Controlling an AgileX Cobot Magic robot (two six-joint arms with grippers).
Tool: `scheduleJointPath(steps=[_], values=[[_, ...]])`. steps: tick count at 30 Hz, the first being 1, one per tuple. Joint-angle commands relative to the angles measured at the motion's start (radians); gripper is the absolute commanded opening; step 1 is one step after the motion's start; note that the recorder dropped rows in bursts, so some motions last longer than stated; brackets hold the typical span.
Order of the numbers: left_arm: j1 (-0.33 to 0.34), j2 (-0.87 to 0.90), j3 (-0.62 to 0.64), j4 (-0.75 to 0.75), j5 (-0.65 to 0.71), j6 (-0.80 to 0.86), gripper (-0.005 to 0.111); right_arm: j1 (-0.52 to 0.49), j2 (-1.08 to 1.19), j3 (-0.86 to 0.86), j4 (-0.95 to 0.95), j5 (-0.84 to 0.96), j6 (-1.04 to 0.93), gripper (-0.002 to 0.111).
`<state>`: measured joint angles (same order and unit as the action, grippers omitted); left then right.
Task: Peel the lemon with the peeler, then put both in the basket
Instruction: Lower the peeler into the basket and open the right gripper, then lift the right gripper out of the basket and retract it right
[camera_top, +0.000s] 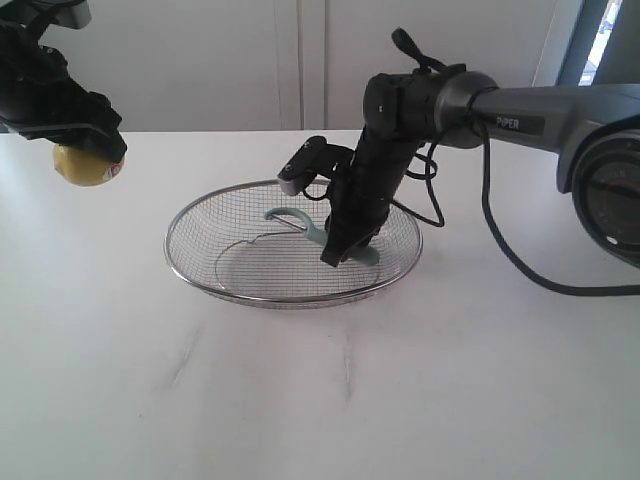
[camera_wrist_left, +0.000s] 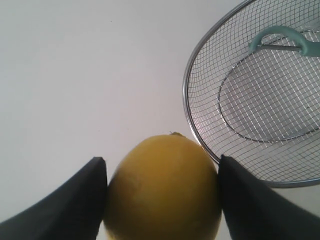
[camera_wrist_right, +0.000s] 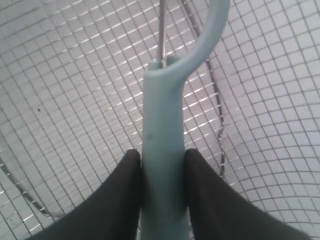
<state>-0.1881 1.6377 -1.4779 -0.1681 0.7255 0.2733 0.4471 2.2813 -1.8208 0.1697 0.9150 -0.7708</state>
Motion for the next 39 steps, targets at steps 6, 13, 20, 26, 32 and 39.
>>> scheduleJointPath(steps=[6, 13, 20, 26, 32, 39], values=[[-0.003, -0.015, 0.003, -0.009, 0.002, -0.004, 0.000, 0.000, 0.003, -0.004, -0.035, -0.005, 0.053, 0.013], [-0.003, -0.015, 0.003, -0.009, 0.002, -0.004, 0.000, 0.000, 0.003, -0.004, -0.034, -0.005, 0.062, 0.034], [-0.003, -0.015, 0.003, -0.009, 0.002, -0.004, 0.000, 0.000, 0.003, -0.004, -0.034, -0.007, 0.062, 0.049], [-0.003, -0.015, 0.003, -0.009, 0.002, -0.004, 0.000, 0.000, 0.003, -0.004, -0.030, -0.009, 0.080, 0.049], [-0.003, -0.015, 0.003, -0.009, 0.002, -0.004, 0.000, 0.000, -0.036, -0.004, -0.028, -0.005, 0.105, 0.049], [-0.003, -0.015, 0.003, -0.009, 0.002, -0.004, 0.000, 0.000, -0.110, -0.004, -0.006, 0.006, 0.218, 0.049]])
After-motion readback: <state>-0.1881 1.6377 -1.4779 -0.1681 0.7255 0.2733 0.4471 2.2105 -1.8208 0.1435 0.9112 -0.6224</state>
